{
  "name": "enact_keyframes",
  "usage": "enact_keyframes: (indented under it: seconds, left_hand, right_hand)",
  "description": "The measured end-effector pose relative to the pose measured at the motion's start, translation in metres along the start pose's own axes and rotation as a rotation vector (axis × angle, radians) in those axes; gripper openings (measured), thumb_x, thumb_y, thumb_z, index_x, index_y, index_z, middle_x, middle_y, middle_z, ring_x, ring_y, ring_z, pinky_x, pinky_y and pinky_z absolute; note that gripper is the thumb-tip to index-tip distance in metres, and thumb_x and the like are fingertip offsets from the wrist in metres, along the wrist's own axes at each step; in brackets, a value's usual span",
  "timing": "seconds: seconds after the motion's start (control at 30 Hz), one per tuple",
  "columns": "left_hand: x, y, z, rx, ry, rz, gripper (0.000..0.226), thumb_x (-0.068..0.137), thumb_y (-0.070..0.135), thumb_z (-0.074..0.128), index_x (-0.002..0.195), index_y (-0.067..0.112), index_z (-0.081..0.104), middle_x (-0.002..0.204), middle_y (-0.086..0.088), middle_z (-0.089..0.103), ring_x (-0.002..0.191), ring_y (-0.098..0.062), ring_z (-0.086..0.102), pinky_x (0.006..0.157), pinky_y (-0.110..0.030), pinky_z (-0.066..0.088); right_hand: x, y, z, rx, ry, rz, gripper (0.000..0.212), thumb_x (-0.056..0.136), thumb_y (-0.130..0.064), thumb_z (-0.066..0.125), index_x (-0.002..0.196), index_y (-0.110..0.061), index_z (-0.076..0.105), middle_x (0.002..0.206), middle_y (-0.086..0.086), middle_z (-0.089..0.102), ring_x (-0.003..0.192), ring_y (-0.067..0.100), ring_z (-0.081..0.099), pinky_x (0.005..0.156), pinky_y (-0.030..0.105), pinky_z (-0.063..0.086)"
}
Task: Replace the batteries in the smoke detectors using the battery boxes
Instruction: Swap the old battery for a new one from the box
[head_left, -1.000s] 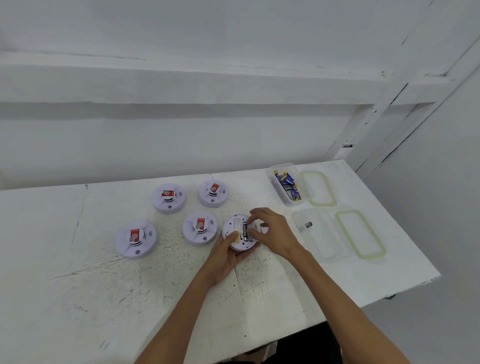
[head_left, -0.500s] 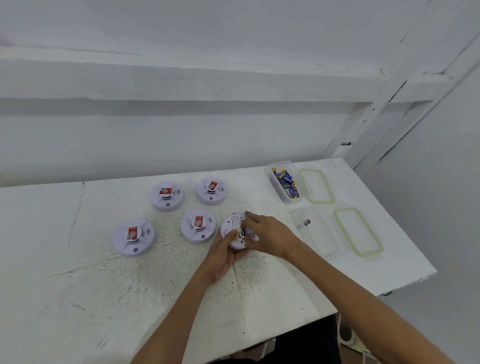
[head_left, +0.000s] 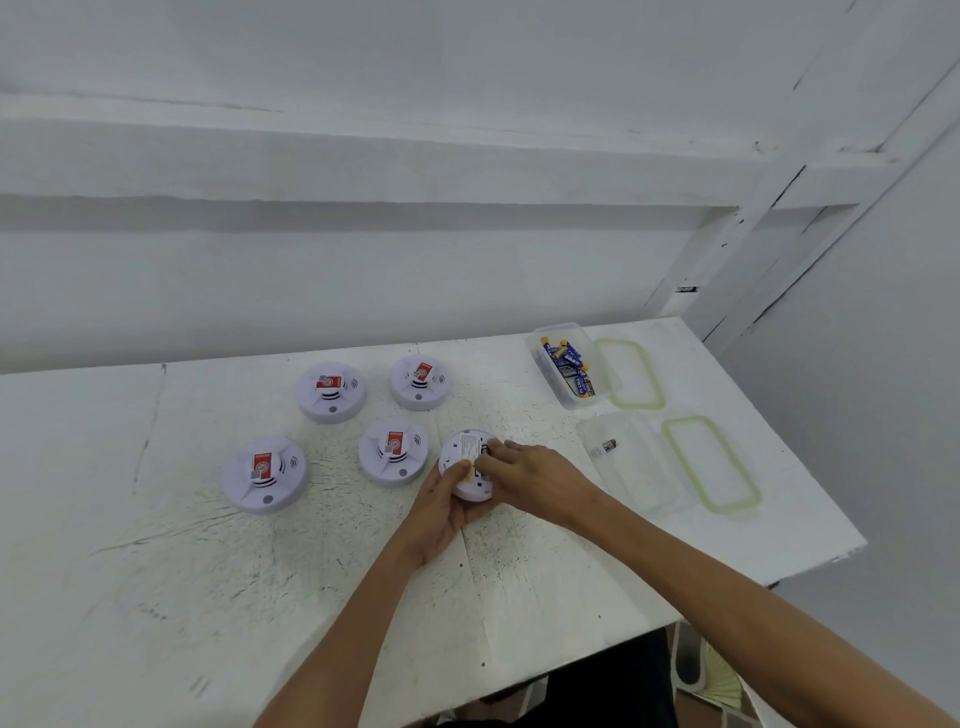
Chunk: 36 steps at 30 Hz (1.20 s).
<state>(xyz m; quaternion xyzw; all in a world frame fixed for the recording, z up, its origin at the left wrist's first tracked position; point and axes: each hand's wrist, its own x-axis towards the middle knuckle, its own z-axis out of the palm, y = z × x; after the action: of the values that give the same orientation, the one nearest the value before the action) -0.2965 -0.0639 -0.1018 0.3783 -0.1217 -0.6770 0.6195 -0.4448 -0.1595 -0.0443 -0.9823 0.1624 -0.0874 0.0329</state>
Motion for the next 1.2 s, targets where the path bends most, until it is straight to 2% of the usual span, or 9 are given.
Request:
enact_keyframes:
  seconds: [0.1, 0.27, 0.4, 0.5, 0.63, 0.73, 0.9, 1.07, 1.2]
  left_hand:
    - [-0.001, 0.0, 0.0, -0.045, 0.012, -0.007, 0.041, 0.111, 0.017, 0.042, 0.15, 0.005, 0.047, 0.143, -0.02, 0.063, 0.132, -0.034, 0.062, 0.104, -0.048, 0.056]
    - [-0.001, 0.0, -0.003, -0.12, 0.01, -0.001, 0.044, 0.11, 0.018, 0.045, 0.151, 0.004, 0.045, 0.145, -0.022, 0.061, 0.129, -0.033, 0.063, 0.104, -0.047, 0.056]
    - [-0.001, 0.0, -0.001, -0.124, 0.011, -0.001, 0.04, 0.11, 0.015, 0.043, 0.148, 0.004, 0.047, 0.139, -0.022, 0.065, 0.121, -0.031, 0.069, 0.098, -0.044, 0.061]
    - [0.0, -0.003, 0.002, -0.079, -0.006, -0.015, 0.041, 0.11, 0.015, 0.044, 0.149, 0.005, 0.046, 0.139, -0.024, 0.065, 0.121, -0.034, 0.069, 0.094, -0.043, 0.062]
    - [0.008, -0.004, 0.006, -0.015, -0.011, -0.029, 0.041, 0.108, 0.016, 0.049, 0.15, 0.012, 0.047, 0.14, -0.024, 0.064, 0.127, -0.044, 0.063, 0.099, -0.049, 0.059]
    - [0.017, -0.004, 0.009, 0.015, 0.008, -0.035, 0.046, 0.106, 0.014, 0.055, 0.151, 0.011, 0.048, 0.14, -0.019, 0.066, 0.129, -0.039, 0.064, 0.102, -0.052, 0.057]
    - [0.03, -0.002, 0.013, 0.143, -0.002, 0.063, 0.039, 0.107, 0.017, 0.055, 0.146, 0.016, 0.052, 0.139, -0.013, 0.067, 0.126, -0.034, 0.067, 0.103, -0.054, 0.056]
    - [0.034, -0.008, 0.017, 0.246, 0.078, 0.173, 0.034, 0.107, 0.017, 0.055, 0.141, 0.019, 0.053, 0.138, -0.007, 0.067, 0.123, -0.022, 0.069, 0.096, -0.038, 0.06]
    - [0.038, -0.01, 0.013, 0.254, 0.088, 0.153, 0.03, 0.107, 0.017, 0.055, 0.137, 0.019, 0.052, 0.139, -0.007, 0.065, 0.123, -0.021, 0.068, 0.095, -0.035, 0.06]
  right_hand:
    - [-0.006, 0.003, 0.005, -0.023, 0.008, -0.025, 0.031, 0.091, -0.019, 0.062, 0.121, -0.02, 0.053, 0.118, 0.02, 0.064, 0.093, 0.035, 0.065, 0.056, 0.043, 0.06]
    - [-0.019, 0.003, 0.011, 0.049, 0.033, 0.003, 0.036, 0.097, -0.026, 0.052, 0.133, -0.02, 0.055, 0.142, 0.011, 0.057, 0.133, 0.035, 0.053, 0.093, 0.049, 0.057]
    - [-0.032, -0.001, 0.008, 0.085, 0.069, 0.075, 0.045, 0.094, -0.018, 0.066, 0.136, -0.026, 0.052, 0.148, -0.002, 0.053, 0.143, 0.019, 0.042, 0.083, 0.038, 0.061]
    - [-0.039, -0.008, 0.004, 0.206, 0.192, 0.202, 0.029, 0.102, -0.028, 0.055, 0.13, -0.021, 0.059, 0.137, -0.004, 0.061, 0.129, 0.011, 0.056, 0.085, 0.035, 0.06]
    - [-0.039, -0.014, -0.006, 0.572, 0.442, 0.617, 0.023, 0.103, -0.028, 0.053, 0.119, -0.016, 0.065, 0.111, -0.01, 0.07, 0.102, 0.004, 0.067, 0.081, 0.032, 0.059]
    - [-0.045, 0.002, -0.012, 0.634, 0.62, 0.817, 0.021, 0.103, -0.019, 0.054, 0.12, -0.012, 0.066, 0.099, -0.004, 0.074, 0.09, 0.008, 0.072, 0.077, 0.03, 0.061]
    - [-0.069, 0.033, -0.029, 0.62, 0.737, 1.077, 0.012, 0.103, -0.02, 0.053, 0.109, -0.014, 0.061, 0.081, 0.003, 0.074, 0.068, 0.008, 0.073, 0.067, 0.018, 0.054]
    - [-0.089, 0.061, -0.026, 0.581, 0.639, 1.334, 0.015, 0.103, -0.025, 0.05, 0.099, -0.012, 0.058, 0.075, 0.004, 0.072, 0.073, 0.012, 0.07, 0.072, 0.008, 0.044]
    - [-0.093, 0.082, -0.007, 0.491, 0.427, 1.44, 0.02, 0.1, -0.027, 0.05, 0.092, -0.01, 0.059, 0.075, 0.01, 0.07, 0.091, 0.026, 0.065, 0.071, 0.033, 0.051]
